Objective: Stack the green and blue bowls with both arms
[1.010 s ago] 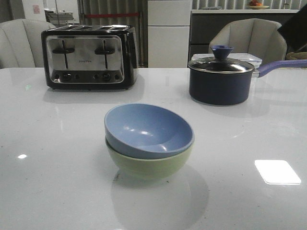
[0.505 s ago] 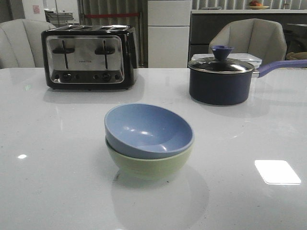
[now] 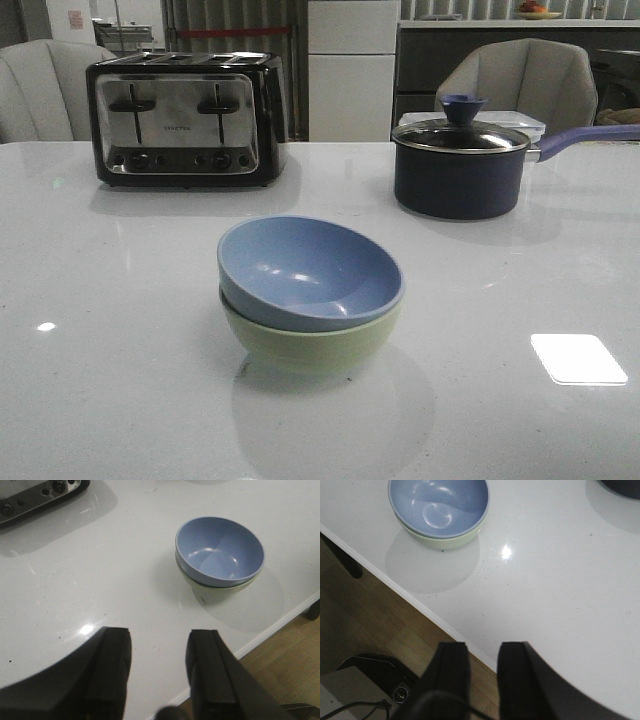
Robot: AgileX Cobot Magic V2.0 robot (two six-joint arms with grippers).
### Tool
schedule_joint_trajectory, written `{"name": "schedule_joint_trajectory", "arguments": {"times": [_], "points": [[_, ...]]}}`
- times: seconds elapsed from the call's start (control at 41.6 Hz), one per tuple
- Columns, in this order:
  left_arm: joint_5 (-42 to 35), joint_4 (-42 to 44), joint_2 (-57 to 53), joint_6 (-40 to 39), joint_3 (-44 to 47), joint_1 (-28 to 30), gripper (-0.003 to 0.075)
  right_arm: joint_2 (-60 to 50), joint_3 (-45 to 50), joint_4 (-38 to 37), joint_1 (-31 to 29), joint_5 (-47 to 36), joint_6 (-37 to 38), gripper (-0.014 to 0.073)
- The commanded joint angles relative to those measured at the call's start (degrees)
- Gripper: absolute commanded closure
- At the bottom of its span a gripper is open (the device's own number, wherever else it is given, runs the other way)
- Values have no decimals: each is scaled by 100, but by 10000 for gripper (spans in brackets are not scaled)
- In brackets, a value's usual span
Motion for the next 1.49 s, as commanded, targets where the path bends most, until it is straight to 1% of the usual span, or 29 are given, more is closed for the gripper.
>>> {"name": "schedule_joint_trajectory", "arguments": {"times": [0.0, 0.048, 0.144, 0.24, 0.866, 0.914, 0.962, 1.058, 1.106, 1.25, 1.322, 1.395, 1.467], "points": [[-431, 50, 4, -72, -156, -37, 494, -8, -154, 48, -30, -408, -1, 436], [-431, 50, 4, -72, -156, -37, 527, -8, -154, 48, -30, -408, -1, 478], [-431, 50, 4, -72, -156, -37, 579, -8, -154, 48, -30, -408, -1, 536], [-431, 50, 4, -72, -156, -37, 628, -8, -154, 48, -30, -414, -1, 540], [-443, 37, -41, -72, -131, -37, 627, -8, -154, 48, -30, -393, -1, 540], [-475, 50, -105, -72, -102, 18, 627, -8, -154, 48, -30, -393, -1, 540], [-532, -16, -236, -72, -24, 192, 627, -8, -154, 48, -30, -393, -1, 540], [-922, -31, -623, -72, 275, 737, 627, -8, -154, 48, -30, -390, -1, 540], [-1337, -46, -887, -72, 574, 1059, 627, -8, -154, 48, -30, -390, -1, 540], [-3110, -143, -1946, -72, 1966, 1999, 627, -8, -154, 48, -30, -390, -1, 540], [-3717, -310, -2450, -72, 2547, 2358, 627, -8, -154, 48, -30, -390, -1, 540], [-4157, -540, -2960, -72, 3063, 2699, 627, -8, -154, 48, -30, -390, -1, 540], [-4337, -737, -3332, -72, 3443, 2961, 627, -8, -154, 48, -30, -390, -1, 540]]}}
